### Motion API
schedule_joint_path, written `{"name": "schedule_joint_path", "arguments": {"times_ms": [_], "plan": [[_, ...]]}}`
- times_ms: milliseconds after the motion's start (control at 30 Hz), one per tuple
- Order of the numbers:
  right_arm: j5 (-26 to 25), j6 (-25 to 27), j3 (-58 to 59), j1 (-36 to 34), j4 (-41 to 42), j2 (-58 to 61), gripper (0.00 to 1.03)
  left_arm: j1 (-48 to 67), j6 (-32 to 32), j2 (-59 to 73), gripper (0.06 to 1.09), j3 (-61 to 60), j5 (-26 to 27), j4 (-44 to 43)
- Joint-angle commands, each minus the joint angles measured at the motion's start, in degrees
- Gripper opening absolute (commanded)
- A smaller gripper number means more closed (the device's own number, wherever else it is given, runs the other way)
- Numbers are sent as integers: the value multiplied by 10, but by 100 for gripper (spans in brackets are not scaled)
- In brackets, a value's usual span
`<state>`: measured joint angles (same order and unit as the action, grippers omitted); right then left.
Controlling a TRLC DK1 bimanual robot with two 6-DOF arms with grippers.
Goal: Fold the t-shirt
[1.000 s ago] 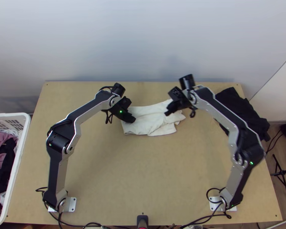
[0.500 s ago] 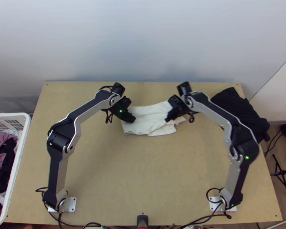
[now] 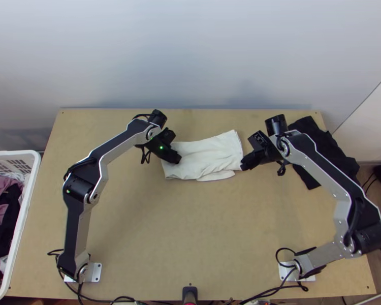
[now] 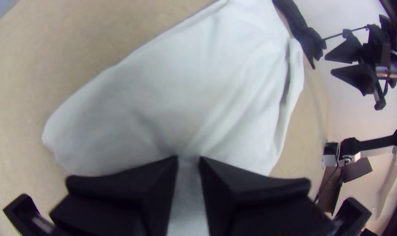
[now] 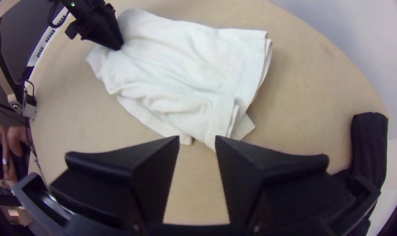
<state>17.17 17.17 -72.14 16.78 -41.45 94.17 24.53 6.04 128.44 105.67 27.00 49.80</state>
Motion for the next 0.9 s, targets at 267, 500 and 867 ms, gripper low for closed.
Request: {"name": "schedule_joint_path", "arguments": {"times_ms": [267, 500, 867], "plan": [[0, -42, -34, 7, -31, 0, 87, -14, -44, -151, 104, 39, 27, 14], [67, -52, -165, -92, -79, 159, 87, -88, -5, -198, 104, 0, 26, 71], [176, -53, -390, -140, -161, 363, 87, -185, 20, -337, 104, -171, 26, 72]]}}
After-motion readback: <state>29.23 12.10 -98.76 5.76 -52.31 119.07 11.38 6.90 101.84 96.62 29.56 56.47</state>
